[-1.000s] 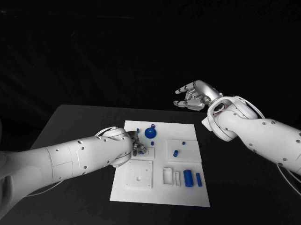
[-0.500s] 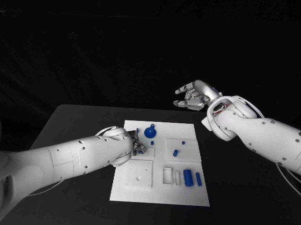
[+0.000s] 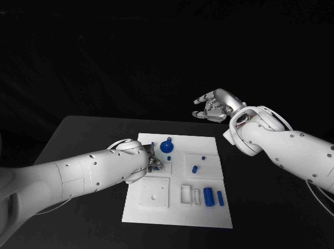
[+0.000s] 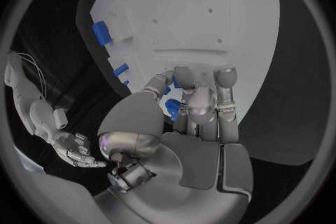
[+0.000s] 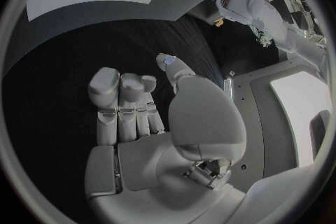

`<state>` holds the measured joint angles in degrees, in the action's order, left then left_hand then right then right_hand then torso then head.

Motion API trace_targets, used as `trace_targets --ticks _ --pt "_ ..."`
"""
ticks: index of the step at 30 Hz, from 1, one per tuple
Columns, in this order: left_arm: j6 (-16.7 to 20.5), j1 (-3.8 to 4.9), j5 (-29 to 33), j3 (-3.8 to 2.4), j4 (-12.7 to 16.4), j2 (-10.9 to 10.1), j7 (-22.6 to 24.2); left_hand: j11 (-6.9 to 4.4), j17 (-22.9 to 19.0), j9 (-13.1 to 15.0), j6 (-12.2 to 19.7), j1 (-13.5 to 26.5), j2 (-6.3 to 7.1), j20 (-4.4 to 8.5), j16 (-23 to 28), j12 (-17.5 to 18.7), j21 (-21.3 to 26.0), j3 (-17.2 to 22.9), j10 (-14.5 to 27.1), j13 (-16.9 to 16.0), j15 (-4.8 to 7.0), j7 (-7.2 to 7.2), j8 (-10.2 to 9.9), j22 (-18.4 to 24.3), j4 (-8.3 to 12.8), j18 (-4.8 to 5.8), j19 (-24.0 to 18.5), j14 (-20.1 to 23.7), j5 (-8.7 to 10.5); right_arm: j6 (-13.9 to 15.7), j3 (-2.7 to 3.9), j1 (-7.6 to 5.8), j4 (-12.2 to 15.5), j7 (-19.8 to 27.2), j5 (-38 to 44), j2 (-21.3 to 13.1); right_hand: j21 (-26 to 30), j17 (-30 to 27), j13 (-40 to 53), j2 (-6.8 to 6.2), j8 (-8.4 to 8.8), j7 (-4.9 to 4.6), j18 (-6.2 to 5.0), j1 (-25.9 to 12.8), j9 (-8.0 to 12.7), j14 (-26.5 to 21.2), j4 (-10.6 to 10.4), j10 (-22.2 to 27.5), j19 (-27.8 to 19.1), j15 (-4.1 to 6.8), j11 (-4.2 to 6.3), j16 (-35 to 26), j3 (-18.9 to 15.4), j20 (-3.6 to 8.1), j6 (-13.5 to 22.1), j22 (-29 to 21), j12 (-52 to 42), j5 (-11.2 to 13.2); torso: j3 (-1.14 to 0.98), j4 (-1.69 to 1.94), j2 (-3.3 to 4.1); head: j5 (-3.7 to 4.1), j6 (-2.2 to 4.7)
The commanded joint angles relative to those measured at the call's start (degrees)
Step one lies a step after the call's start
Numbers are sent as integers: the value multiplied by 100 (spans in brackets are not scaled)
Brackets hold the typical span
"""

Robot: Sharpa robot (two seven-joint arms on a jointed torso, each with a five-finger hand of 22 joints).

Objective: Assemble the parts on the task board

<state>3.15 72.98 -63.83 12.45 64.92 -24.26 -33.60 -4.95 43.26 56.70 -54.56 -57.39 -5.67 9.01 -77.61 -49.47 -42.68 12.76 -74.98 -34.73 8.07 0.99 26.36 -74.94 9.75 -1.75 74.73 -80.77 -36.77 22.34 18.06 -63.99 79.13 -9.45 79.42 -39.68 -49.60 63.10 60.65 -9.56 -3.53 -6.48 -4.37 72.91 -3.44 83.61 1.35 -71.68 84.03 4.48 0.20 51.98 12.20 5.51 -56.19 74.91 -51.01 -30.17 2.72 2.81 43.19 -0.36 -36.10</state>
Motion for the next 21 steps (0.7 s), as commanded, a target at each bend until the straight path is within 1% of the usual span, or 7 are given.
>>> trace_targets --ticks 1,13,14,15,17,19,21 --pt "-386 -17 -157 8 -18 59 -2 -10 10 -14 -92 -134 -72 0 36 -8 49 510 30 8 -12 -134 40 -200 483 -70 -58 -9 14 -64 3 -1 0 7 5 11 14 5 5 -4 5 -4 -28 -45 -7 -2 5 44 207 -27 8 4 19 -26 -34 645 -34 -11 0 -1 5 -3 -7" --pt "-452 -35 -280 10 -152 146 -35 -11 17 -22 -81 -104 -59 -2 54 5 58 484 30 23 -12 -138 48 -196 458 -71 -59 -8 19 -67 3 4 -16 12 5 30 15 2 0 -5 5 -3 -28 -44 -7 -4 17 47 206 -27 8 -4 28 -27 -35 644 -29 -12 -1 2 -1 6 -7" --pt "-453 -35 -272 10 -157 151 -35 -11 17 -27 -86 -96 -49 -3 56 6 64 473 30 24 -13 -142 47 -195 449 -70 -61 -8 28 -67 3 4 -17 13 5 31 15 2 0 -5 5 -3 -28 -44 -7 -4 17 47 206 -27 8 -4 28 -27 -35 644 -29 -12 1 4 -1 8 -13" --pt "-461 -36 -256 10 -164 159 -36 -16 15 -38 -103 -65 -33 -5 61 7 78 427 27 26 -13 -160 47 -191 403 -68 -66 -7 141 -67 3 5 -18 13 5 32 15 2 0 -5 5 -3 -28 -44 -7 -4 17 47 206 -27 8 -4 28 -27 -35 644 -29 -12 1 5 0 9 -12" --pt "-474 -37 -230 10 -175 168 -39 -22 -23 -85 -111 -69 39 -4 89 20 115 342 36 35 -11 -177 8 -181 335 -61 -77 7 244 -66 3 5 -19 14 4 33 15 2 0 -5 5 -3 -28 -44 -7 -4 17 47 206 -27 8 -4 28 -27 -35 644 -29 -12 4 3 -1 11 -10" --pt "-483 -37 -204 10 -183 172 -45 -35 -28 -160 -148 -42 192 2 99 21 131 194 36 37 -2 -215 -48 -178 214 -51 -74 2 321 -64 3 6 -21 15 4 33 20 -1 -4 -7 6 -4 -29 -48 -6 -5 18 51 206 -27 7 -9 27 -27 -20 643 -24 -11 4 1 0 14 -9" --pt "-484 -37 -186 10 -192 170 -50 -54 -21 -250 -227 -64 340 19 105 10 163 -30 40 31 16 -237 -100 -174 -50 -30 -71 -2 501 -63 3 6 -23 14 4 31 25 -4 -9 -9 7 -5 -29 -54 -5 -6 19 55 205 -28 6 -15 25 -27 -3 642 -17 -10 1 0 -1 15 -6"
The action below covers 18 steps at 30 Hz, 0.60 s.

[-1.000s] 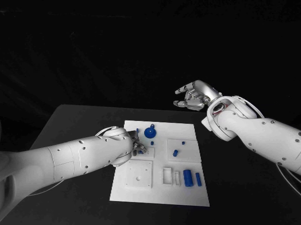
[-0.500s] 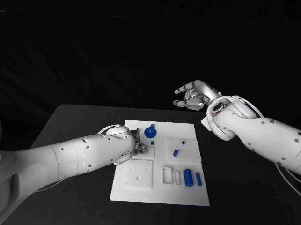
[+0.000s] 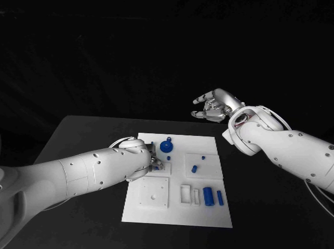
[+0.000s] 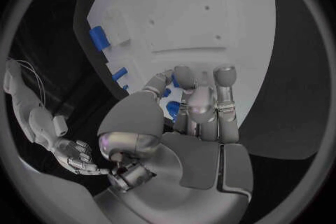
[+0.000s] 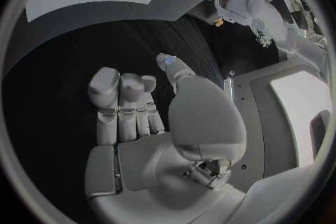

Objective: Assemble the parts on the task board

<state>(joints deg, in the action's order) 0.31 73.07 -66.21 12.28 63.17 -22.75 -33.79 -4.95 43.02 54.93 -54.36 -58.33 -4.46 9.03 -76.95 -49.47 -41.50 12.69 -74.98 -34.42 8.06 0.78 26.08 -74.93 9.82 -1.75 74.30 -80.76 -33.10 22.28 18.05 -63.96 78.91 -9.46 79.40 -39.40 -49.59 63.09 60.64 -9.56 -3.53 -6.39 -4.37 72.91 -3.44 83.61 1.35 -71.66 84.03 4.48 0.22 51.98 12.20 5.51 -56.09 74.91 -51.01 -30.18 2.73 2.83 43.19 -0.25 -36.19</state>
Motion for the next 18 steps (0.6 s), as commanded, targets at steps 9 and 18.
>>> trace_targets --ticks 9,18 --pt "-144 -47 107 25 -45 -28 -4 -41 2 -80 -320 -158 682 11 58 -2 131 -702 39 6 4 -224 -23 -174 -1002 -15 -21 2 823 -48 3 6 -4 13 4 -7 35 -7 -24 -19 10 -17 -31 -37 -2 -6 30 62 204 -29 3 -22 16 -28 41 641 2 -17 5 3 -4 17 12" --pt "-61 -47 175 21 -16 -112 66 1 -138 13 -231 -347 1194 -18 126 -19 305 -705 112 11 -29 -177 109 -142 -1814 -34 -90 73 1213 -46 3 15 -7 11 -2 -14 48 -12 -29 -19 10 -21 -32 -27 -2 -7 40 64 203 -30 1 -32 11 -28 74 638 7 -37 0 -1 2 22 5"
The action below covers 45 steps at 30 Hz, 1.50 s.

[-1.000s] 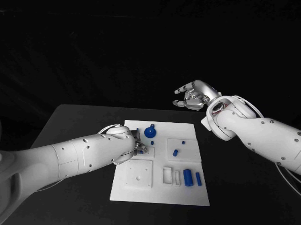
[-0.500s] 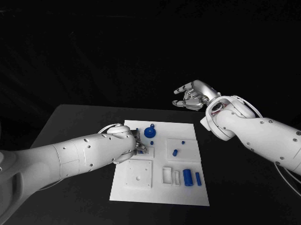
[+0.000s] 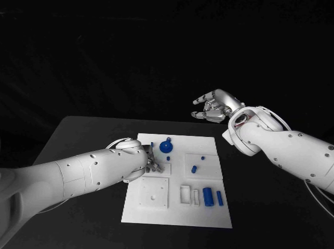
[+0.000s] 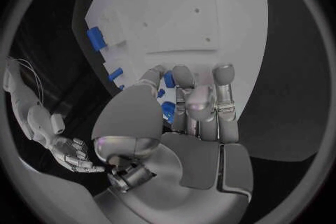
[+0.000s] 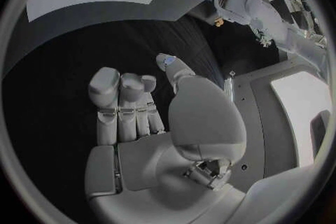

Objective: Assemble the parts on the task board

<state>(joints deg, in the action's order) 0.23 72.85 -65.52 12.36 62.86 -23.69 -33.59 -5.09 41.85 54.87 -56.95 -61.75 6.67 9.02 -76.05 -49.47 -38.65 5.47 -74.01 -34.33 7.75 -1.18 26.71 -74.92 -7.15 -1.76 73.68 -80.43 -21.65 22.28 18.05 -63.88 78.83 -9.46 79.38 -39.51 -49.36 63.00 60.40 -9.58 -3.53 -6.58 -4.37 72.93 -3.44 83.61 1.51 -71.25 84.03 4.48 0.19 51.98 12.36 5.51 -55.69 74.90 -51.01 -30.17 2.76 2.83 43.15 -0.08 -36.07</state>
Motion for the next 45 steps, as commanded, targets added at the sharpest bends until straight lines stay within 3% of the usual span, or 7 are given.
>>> trace_targets --ticks 1,11,18,23,31,37,45 --pt "-24 -25 130 11 30 -39 58 17 -40 19 40 -24 117 -22 41 -26 39 9 18 7 0 25 78 -140 -220 -36 -32 45 103 -47 3 8 -1 10 -3 -5 12 1 -1 -18 9 -2 -31 -30 -2 -5 24 21 206 -29 4 -26 -5 -28 38 641 2 -51 0 -2 7 3 -4" --pt "-112 -24 176 -164 210 -202 171 54 -195 13 139 -48 289 -54 83 -59 261 -471 114 25 -33 57 172 -99 -574 -50 -130 135 213 -29 3 16 -52 14 -111 -20 41 -15 -27 -26 16 -9 -34 -37 4 -13 22 46 200 -33 -1 -53 -11 -31 142 636 38 -60 7 11 -3 11 22" --pt "-155 -9 316 -425 382 -333 200 76 -283 -7 209 -26 479 -70 102 -70 295 -752 161 45 -48 79 187 -96 -928 -56 -150 185 1041 11 3 19 -126 16 -166 -26 104 -51 -133 -34 17 -21 -40 -24 8 -30 17 113 188 -39 -10 -107 -29 -37 306 623 173 -63 12 8 -9 12 80" --pt "-205 31 716 -570 463 -421 205 100 -393 -35 284 30 475 -92 125 -87 336 -933 223 52 -70 104 183 -93 -946 -62 -181 252 1213 12 3 24 -159 16 -185 -26 128 -66 -164 -33 19 -21 -43 -19 9 -31 8 115 185 -39 -10 -125 -37 -38 308 618 200 -62 13 -4 5 9 104" --pt "-253 246 1323 -762 234 -509 329 164 -753 -664 353 -36 -18 -148 256 -40 554 -853 348 125 -128 182 124 -74 -603 -54 -242 433 693 -6 3 27 -185 9 -205 -29 153 -81 -179 -15 17 -19 -44 -25 7 -26 -17 112 188 -38 -8 -141 -38 -38 275 615 199 -65 0 -3 12 8 126" --pt "-382 389 1483 -787 -219 -420 408 184 -845 -1086 482 13 -340 -169 223 -68 643 -1019 407 159 -149 206 354 -98 -140 -54 -244 500 313 -8 3 27 -186 0 -210 -27 161 -78 -177 -3 16 -18 -44 -23 6 -22 -23 105 191 -36 -5 -134 -17 -37 245 615 187 -68 -11 -10 25 18 151" --pt "-664 499 1697 -797 -1003 -82 535 234 -936 -1954 479 19 -746 -213 215 -61 690 -1294 433 201 -191 290 123 -103 207 -95 -228 532 104 -2 3 27 -154 -13 -242 -42 148 -68 -171 -10 14 -16 -41 -30 5 -16 -13 94 201 -33 -2 -119 54 -33 207 621 158 -65 -16 -19 69 13 206"
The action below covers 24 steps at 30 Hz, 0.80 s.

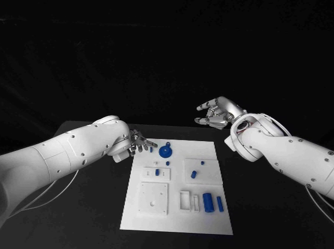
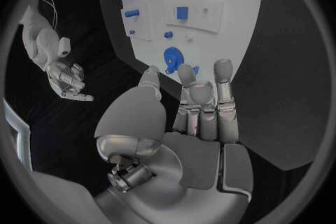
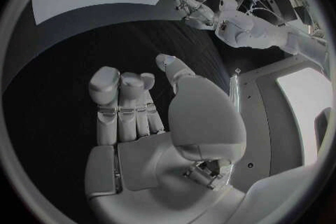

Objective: Assemble the parts on the task board

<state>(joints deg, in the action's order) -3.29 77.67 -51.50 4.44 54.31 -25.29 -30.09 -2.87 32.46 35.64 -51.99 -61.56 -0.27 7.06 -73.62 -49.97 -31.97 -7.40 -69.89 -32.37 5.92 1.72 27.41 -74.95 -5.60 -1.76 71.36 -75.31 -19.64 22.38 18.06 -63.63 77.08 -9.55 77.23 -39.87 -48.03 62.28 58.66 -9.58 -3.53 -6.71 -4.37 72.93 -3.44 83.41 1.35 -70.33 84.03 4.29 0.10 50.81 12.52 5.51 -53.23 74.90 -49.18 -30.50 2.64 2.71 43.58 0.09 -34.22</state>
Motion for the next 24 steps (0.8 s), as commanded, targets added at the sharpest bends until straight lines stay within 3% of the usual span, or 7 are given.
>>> trace_targets --ticks 1,6,11,22,24 --pt "-362 27 311 -6 -286 147 201 6 -8 -30 20 7 -80 -16 -36 -20 21 -58 30 6 -8 5 142 -103 86 -92 -2 30 -117 -12 2 2 31 -9 -31 -10 15 4 3 -10 14 -3 -41 -30 5 4 3 1 201 -13 7 -2 38 -33 -40 621 -24 -32 -7 -11 37 -2 36" --pt "-501 44 301 0 -876 464 310 24 -52 -84 78 13 -94 -24 -21 -15 29 -77 52 12 -18 15 138 -100 89 -91 -20 61 -114 -14 2 0 85 -29 -52 -28 15 4 3 -10 14 -3 -41 -30 5 4 3 1 201 -13 7 -2 38 -33 -40 621 -24 -32 -20 -30 91 -20 67" --pt "-535 25 144 88 -1412 765 421 40 -113 -200 104 18 -101 -38 7 0 49 -88 75 28 -31 35 116 -96 91 -101 -30 91 -63 -12 2 -11 117 -40 -79 -23 19 5 3 -17 16 -2 -40 -44 5 2 16 -2 202 -13 9 -2 74 -32 -56 621 -34 -34 -34 -60 146 -25 123" --pt "-685 -39 29 169 -1954 1029 545 46 -136 -265 132 6 -144 -48 18 11 84 -94 99 43 -38 42 151 -96 122 -105 -33 111 -74 -3 3 -31 164 -53 -89 -22 19 5 3 -17 16 -2 -40 -44 5 2 16 -2 202 -13 9 -2 74 -32 -56 621 -34 -34 -36 -94 239 -11 164" --pt "-710 -53 27 180 -2039 1066 579 46 -139 -275 133 -2 -173 -50 16 9 90 -90 104 43 -40 41 160 -97 134 -105 -35 117 -77 -2 3 -38 182 -56 -89 -26 19 5 3 -17 16 -2 -40 -44 5 2 16 -2 202 -13 9 -2 74 -32 -56 621 -34 -34 -36 -100 261 53 174"
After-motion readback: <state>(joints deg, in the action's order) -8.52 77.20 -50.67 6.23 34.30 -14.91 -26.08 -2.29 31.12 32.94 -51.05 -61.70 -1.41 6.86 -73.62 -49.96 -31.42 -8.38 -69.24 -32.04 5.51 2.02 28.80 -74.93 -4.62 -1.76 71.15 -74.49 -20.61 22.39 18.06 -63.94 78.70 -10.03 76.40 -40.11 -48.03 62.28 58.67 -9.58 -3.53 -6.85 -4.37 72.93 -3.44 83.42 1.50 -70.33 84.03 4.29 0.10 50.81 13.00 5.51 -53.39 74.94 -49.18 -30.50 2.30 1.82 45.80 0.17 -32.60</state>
